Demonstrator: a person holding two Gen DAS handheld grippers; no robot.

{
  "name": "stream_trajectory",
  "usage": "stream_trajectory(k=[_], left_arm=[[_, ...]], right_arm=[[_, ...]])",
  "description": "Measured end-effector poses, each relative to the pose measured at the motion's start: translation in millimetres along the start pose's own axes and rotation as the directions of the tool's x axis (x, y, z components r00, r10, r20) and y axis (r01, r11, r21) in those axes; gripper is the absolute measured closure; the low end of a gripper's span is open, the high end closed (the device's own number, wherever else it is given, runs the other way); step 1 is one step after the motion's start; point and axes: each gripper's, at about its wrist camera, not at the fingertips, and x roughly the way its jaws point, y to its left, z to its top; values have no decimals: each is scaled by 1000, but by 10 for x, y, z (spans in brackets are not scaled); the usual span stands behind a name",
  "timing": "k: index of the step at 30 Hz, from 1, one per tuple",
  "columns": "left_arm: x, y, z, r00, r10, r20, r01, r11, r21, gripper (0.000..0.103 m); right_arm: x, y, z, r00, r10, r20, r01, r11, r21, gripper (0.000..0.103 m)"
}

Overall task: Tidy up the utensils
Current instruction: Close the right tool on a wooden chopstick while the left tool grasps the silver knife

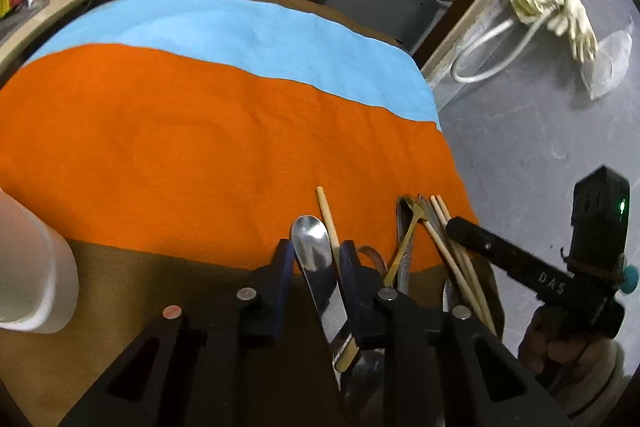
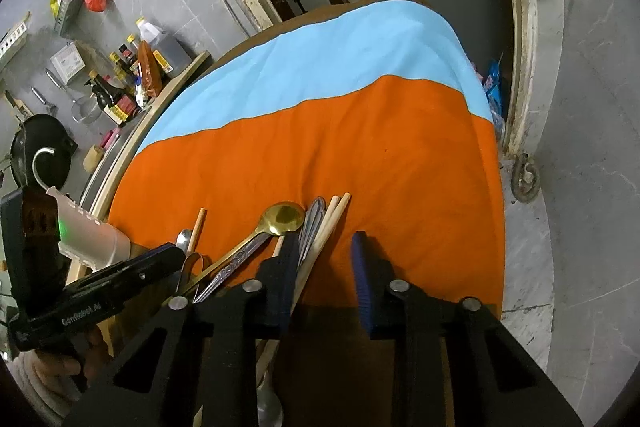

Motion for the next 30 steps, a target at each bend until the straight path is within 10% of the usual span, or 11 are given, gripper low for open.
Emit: stream_trajectory(k=[13, 30], left_arm=[[87, 143, 64, 994, -80, -80, 71, 992, -108, 95], [-34, -135, 92, 994, -79, -77, 78, 997, -23, 101]], right_arm=[[62, -46, -21, 997, 65, -47, -62, 996, 63, 90], [-73, -105, -57, 997, 69, -29, -68, 996, 57, 99]])
